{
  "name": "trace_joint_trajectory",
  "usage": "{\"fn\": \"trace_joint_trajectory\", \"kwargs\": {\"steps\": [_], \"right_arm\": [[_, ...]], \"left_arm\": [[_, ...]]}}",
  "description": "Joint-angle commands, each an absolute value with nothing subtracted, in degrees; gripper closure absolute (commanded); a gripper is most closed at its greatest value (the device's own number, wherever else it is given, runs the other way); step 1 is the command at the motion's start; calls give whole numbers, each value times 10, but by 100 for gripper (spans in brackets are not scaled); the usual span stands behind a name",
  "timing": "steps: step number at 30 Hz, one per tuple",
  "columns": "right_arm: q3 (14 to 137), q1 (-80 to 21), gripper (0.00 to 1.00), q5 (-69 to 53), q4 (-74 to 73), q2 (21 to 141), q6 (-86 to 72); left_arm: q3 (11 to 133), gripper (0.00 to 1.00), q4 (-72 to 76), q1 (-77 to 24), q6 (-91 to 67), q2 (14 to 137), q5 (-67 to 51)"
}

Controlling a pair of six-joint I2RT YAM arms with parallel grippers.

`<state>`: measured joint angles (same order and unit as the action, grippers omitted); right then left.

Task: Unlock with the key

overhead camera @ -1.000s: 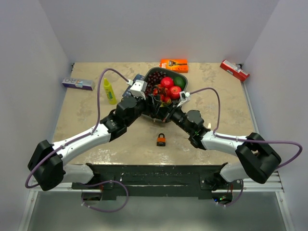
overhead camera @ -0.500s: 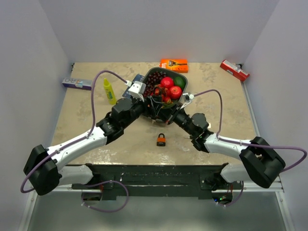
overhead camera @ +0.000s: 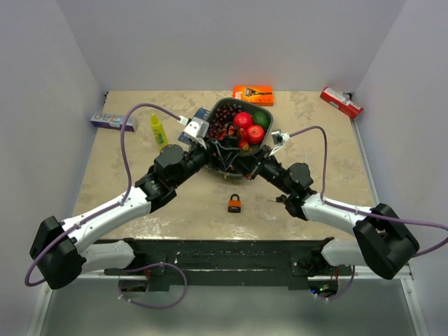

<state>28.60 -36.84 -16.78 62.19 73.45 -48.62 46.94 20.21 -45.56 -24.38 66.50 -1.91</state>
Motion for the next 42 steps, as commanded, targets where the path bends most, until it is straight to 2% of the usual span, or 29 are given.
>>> {"fn": "trace_joint_trajectory", "kwargs": {"steps": [1, 7, 17, 22, 27, 37, 42], "right_arm": [[321, -309, 100, -71, 770, 720, -497], [324, -285, 100, -109, 796, 727, -518], [337, -283, 100, -123, 752, 724, -493], [345, -282, 99, -137, 699, 719, -471], [339, -284, 89, -153, 660, 719, -447], [362, -293, 58, -216, 544, 728, -397], [350, -292, 45, -239, 520, 694, -391]], "left_arm": [[446, 100, 164, -485, -248, 642, -171], [443, 100, 169, -485, -242, 637, -180], [447, 100, 162, -485, -241, 641, -175], [454, 100, 136, -469, -267, 642, -122], [454, 100, 112, -401, -317, 653, -106], [475, 100, 94, -384, -329, 657, -40], [466, 100, 129, -379, -318, 646, -47]]}}
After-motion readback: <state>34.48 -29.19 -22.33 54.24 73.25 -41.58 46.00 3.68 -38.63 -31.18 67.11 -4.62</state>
